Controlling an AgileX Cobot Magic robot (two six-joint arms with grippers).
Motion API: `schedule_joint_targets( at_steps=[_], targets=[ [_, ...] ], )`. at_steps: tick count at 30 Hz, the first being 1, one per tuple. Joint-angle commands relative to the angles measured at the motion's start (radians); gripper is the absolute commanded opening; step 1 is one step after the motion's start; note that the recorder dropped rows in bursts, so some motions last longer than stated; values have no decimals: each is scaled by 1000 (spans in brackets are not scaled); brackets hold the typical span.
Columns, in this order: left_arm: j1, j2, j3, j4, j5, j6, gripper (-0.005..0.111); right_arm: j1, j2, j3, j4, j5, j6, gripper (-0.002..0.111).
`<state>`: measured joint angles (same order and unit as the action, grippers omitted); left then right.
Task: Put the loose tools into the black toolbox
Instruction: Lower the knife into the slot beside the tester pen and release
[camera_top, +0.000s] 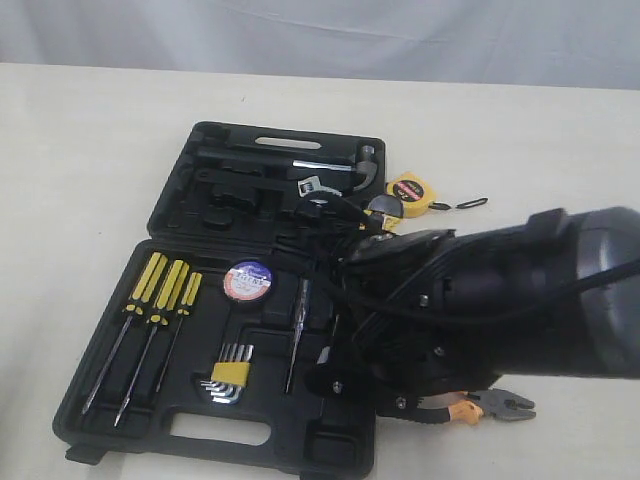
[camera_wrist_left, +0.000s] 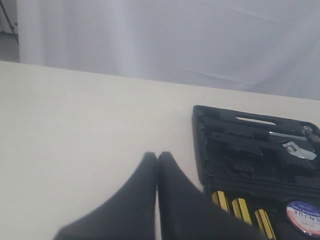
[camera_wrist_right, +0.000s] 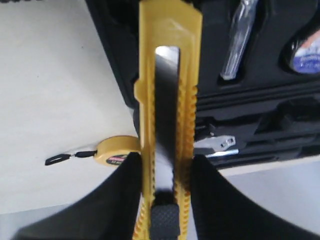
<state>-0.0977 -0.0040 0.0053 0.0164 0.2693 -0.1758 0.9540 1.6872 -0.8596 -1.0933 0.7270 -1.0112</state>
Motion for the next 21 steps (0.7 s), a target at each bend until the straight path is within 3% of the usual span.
schedule_joint_targets(
  at_steps=[1, 9, 21],
  targets=[
    [-6, 4, -5, -3, -1, 0, 0, 4, 41, 0, -14, -53, -62, 0],
    [-6, 4, -5, -3, -1, 0, 0, 4, 64, 0, 5, -96, -88, 0],
    [-6, 4, -5, -1, -1, 0, 0, 5, 64, 0, 177, -118, -199, 0]
  ],
)
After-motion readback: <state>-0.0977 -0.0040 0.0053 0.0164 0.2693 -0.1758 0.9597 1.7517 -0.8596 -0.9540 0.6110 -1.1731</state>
